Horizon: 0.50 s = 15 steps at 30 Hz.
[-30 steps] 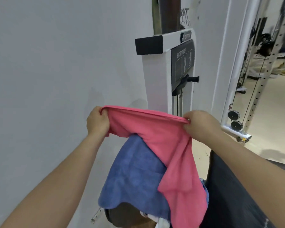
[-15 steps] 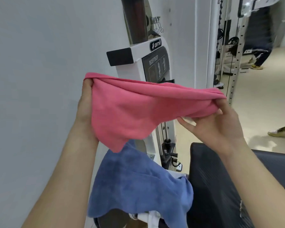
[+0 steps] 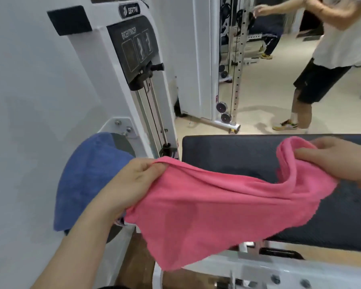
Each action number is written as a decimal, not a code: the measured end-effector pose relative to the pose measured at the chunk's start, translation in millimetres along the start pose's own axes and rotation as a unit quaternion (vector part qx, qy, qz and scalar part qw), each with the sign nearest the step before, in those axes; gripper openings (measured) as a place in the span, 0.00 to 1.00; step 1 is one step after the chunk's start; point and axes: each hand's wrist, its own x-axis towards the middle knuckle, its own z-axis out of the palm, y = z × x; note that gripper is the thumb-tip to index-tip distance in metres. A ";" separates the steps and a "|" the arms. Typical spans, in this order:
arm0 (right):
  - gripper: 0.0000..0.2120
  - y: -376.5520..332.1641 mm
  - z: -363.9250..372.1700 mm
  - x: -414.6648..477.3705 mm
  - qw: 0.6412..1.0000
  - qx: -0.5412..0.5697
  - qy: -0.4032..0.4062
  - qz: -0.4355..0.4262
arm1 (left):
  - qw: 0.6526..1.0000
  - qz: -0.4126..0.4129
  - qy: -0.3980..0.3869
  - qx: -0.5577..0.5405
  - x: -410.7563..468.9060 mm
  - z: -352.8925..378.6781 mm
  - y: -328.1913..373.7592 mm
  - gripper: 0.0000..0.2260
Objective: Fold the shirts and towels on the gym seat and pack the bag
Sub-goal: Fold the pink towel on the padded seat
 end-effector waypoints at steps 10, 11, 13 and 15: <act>0.16 111.0 -20.3 98.6 0.961 -0.260 0.041 0.079 | 0.985 -0.017 0.088 0.147 99.8 82.3 -40.6 0.08; 0.17 116.8 -22.4 103.8 0.961 -0.265 0.029 0.077 | 0.984 -0.011 0.088 0.155 104.3 85.0 -37.0 0.12; 0.18 125.2 -31.8 110.2 0.970 -0.234 -0.017 0.065 | 0.983 -0.019 0.073 0.168 107.4 82.9 -28.1 0.18; 0.20 126.8 -46.4 107.3 0.987 -0.119 -0.101 0.048 | 0.990 -0.066 0.008 0.122 103.3 69.3 -20.7 0.19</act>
